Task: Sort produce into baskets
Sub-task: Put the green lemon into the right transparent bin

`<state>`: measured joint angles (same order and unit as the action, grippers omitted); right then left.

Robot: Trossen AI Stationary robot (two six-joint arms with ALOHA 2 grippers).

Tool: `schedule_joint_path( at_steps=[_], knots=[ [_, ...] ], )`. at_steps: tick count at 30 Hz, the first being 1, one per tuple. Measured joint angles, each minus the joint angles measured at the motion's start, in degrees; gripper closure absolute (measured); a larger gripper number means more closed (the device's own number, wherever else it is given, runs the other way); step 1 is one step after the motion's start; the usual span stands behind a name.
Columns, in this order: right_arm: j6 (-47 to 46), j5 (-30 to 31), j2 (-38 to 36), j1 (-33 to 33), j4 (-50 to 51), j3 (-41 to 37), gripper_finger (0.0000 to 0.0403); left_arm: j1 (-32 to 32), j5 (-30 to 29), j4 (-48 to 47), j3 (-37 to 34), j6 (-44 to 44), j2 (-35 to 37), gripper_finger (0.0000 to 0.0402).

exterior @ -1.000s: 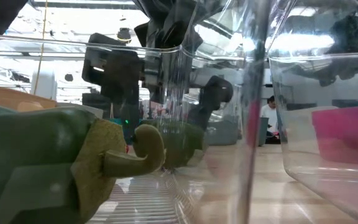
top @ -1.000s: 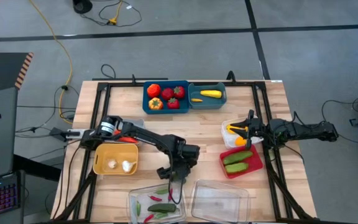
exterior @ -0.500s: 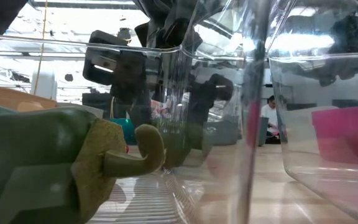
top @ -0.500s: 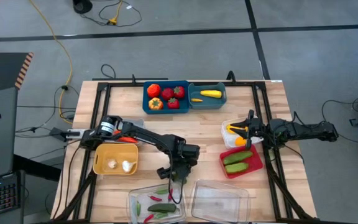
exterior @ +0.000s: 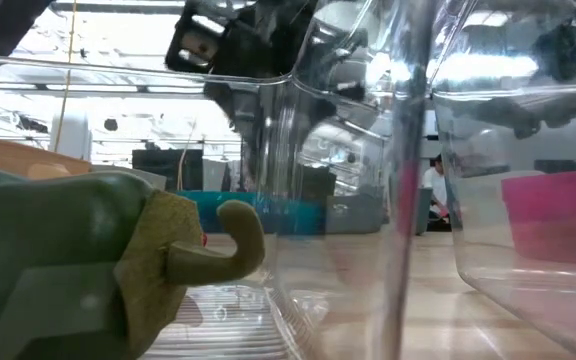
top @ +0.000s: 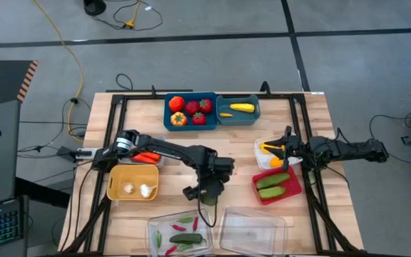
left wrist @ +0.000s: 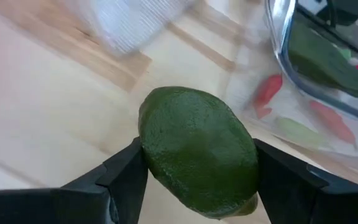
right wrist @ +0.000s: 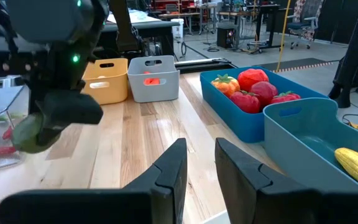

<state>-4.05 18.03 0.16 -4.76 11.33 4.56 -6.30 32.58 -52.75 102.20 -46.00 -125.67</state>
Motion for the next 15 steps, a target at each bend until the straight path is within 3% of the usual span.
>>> schedule_joint_path(
  at_steps=[15],
  knots=[
    [0.0, 0.0, 0.0, 0.0, 0.0, 0.0, 0.0291, 1.1, 1.2, -6.5, 13.3, -1.4, 0.0, 0.0159]
  ],
)
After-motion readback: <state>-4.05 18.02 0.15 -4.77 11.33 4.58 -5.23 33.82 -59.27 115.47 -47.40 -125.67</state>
